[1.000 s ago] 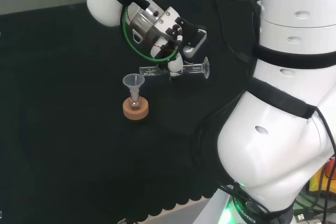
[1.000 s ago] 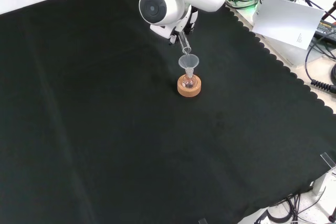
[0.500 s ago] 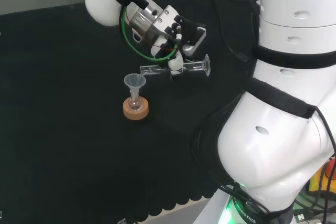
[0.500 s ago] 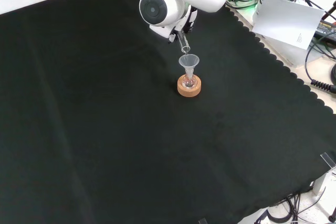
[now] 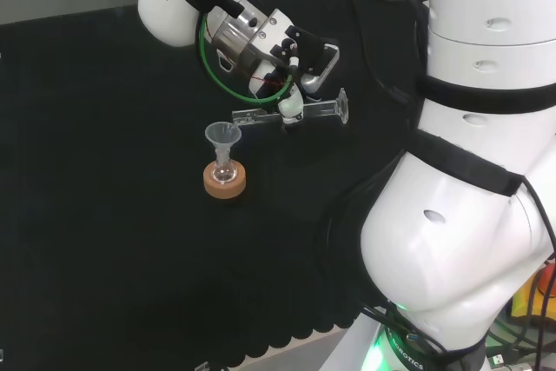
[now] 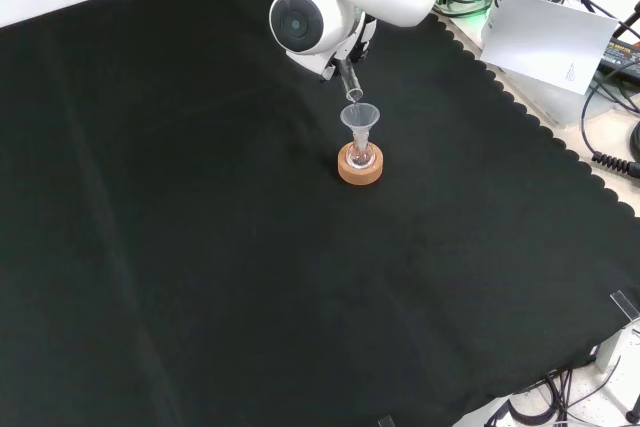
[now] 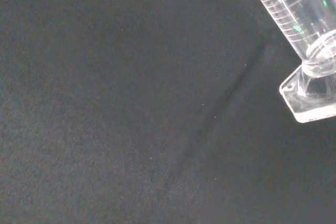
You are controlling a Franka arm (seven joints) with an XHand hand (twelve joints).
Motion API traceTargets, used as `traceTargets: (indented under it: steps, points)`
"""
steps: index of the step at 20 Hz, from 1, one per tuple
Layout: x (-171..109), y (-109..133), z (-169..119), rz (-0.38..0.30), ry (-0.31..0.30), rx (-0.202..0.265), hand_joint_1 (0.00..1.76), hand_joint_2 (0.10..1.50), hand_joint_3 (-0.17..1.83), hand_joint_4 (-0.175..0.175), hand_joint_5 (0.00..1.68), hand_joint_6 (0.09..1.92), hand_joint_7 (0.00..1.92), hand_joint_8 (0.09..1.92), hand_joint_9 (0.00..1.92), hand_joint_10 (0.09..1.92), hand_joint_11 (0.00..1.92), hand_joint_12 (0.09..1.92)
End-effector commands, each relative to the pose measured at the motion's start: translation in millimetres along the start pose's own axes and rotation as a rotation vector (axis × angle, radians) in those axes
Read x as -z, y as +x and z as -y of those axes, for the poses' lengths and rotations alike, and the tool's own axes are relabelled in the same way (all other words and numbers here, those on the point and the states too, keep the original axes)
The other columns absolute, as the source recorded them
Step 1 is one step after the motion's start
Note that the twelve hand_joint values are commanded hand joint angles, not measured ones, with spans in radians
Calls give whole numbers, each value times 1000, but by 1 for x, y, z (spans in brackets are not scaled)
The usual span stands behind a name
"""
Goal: Pour the water from the graduated cylinder into the round-bottom flask.
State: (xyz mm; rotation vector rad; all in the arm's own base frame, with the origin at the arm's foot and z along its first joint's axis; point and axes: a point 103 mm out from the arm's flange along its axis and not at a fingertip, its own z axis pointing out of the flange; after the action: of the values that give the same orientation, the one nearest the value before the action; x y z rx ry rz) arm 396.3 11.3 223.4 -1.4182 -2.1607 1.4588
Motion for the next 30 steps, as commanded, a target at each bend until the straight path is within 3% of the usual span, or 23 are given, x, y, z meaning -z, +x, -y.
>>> traceTargets:
  steps: [1, 9, 17, 23, 25, 30]
  points:
    - [11, 13, -4, 25, 10, -19, 1115, 1146, -2, -100, 936, 1083, 1303, 261, 1451, 87, 1269, 736]
    - [6, 6, 3, 60, -13, -25, 1115, 1146, -2, -100, 936, 1083, 1303, 259, 1451, 87, 1268, 735]
    - [20, 20, -1, 87, -7, -46, 1116, 1146, -2, -101, 936, 1083, 1304, 257, 1452, 87, 1269, 735]
    - [11, 7, 6, 91, -10, -51, 1116, 1145, -2, -101, 936, 1083, 1305, 254, 1453, 87, 1268, 734]
    - [21, 19, 1, 105, 2, -61, 1116, 1145, -2, -101, 936, 1083, 1305, 254, 1453, 87, 1268, 734]
    - [19, 15, 6, 99, -17, -65, 1116, 1145, -2, -101, 936, 1083, 1306, 253, 1453, 87, 1268, 734]
